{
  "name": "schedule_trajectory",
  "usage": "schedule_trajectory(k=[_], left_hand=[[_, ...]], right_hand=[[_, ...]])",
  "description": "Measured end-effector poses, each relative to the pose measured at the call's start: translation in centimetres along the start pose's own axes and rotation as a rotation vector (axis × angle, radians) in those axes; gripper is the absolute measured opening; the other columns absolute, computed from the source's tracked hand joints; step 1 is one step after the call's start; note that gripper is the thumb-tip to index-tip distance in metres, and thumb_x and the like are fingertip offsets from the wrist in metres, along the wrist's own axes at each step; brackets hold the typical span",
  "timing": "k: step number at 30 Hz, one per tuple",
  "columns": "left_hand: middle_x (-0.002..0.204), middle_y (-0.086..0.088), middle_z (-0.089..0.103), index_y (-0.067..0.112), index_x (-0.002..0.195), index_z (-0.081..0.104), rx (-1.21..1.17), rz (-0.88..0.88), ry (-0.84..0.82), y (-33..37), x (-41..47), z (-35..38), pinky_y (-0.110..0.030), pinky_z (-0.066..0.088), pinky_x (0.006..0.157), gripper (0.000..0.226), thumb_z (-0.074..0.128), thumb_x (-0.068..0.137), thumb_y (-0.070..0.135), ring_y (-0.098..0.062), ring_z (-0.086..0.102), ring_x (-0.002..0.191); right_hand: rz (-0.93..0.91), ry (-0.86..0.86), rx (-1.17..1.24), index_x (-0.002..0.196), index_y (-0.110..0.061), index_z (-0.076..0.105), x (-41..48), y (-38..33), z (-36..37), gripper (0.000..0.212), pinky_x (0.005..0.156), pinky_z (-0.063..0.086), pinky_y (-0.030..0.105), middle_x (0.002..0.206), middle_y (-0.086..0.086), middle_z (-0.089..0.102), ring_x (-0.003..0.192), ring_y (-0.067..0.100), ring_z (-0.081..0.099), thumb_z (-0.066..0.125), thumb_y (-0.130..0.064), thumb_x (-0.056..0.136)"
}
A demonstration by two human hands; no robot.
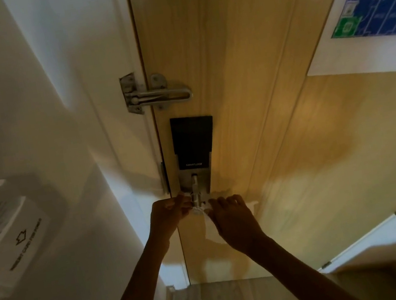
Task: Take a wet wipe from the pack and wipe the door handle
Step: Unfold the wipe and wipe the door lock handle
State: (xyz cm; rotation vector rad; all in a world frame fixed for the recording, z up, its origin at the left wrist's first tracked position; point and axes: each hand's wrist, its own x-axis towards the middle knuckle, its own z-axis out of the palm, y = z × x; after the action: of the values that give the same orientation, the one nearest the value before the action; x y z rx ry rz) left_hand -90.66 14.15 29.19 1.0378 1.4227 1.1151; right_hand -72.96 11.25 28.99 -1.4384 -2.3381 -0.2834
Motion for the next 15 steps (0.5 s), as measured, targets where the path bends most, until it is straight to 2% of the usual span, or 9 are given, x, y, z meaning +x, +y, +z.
schedule_trajectory(k=[3,7,11,13,15], left_hand=[[0.085,-0.006,0.077,0.006,0.092,0.075,-0.013,-0.058,-0.028,0.0,0.4,-0.1,-0.029,0.06,0.076,0.026,0.062,0.09,0.029,-0.018,0.075,0.081],[0.073,0.004,0.076,0.005,0.093,0.074,-0.019,-0.059,-0.049,0.3,0.3,-0.1,-0.018,0.058,0.065,0.025,0.063,0.089,0.027,-0.011,0.074,0.073],[0.066,0.009,0.075,0.005,0.093,0.074,-0.026,-0.049,-0.076,0.7,0.0,-0.3,-0.014,0.056,0.06,0.024,0.062,0.09,0.025,-0.007,0.073,0.068],[0.071,0.006,0.076,0.005,0.095,0.074,-0.025,-0.058,-0.086,0.8,0.1,-0.4,-0.014,0.055,0.06,0.026,0.062,0.09,0.027,-0.01,0.074,0.073],[0.083,-0.004,0.077,0.005,0.098,0.074,-0.022,-0.09,-0.076,0.7,0.2,-0.6,-0.015,0.056,0.062,0.031,0.063,0.089,0.032,-0.017,0.075,0.079]], right_hand=[[-0.001,-0.067,0.023,0.097,-0.015,0.06,-0.1,0.1,0.4,0.015,0.069,0.054,0.036,0.083,0.006,0.067,0.071,0.022,0.066,0.068,-0.02,0.086],[-0.027,-0.127,0.062,0.102,-0.015,0.055,0.0,0.7,0.3,0.015,0.066,0.048,0.03,0.084,0.004,0.065,0.069,0.019,0.062,0.061,-0.023,0.09],[-0.093,-0.239,0.059,0.105,-0.015,0.052,0.1,2.5,-0.4,0.014,0.061,0.041,0.027,0.082,0.004,0.063,0.065,0.018,0.058,0.05,-0.025,0.096],[-0.127,-0.247,0.048,0.102,-0.016,0.051,-0.2,3.5,-1.0,0.009,0.058,0.035,0.024,0.077,0.002,0.061,0.061,0.017,0.056,0.053,-0.021,0.095],[-0.15,-0.205,0.042,0.099,-0.019,0.048,-0.4,4.3,-1.3,0.02,0.054,0.037,0.025,0.072,0.0,0.06,0.056,0.016,0.055,0.064,-0.015,0.088]])
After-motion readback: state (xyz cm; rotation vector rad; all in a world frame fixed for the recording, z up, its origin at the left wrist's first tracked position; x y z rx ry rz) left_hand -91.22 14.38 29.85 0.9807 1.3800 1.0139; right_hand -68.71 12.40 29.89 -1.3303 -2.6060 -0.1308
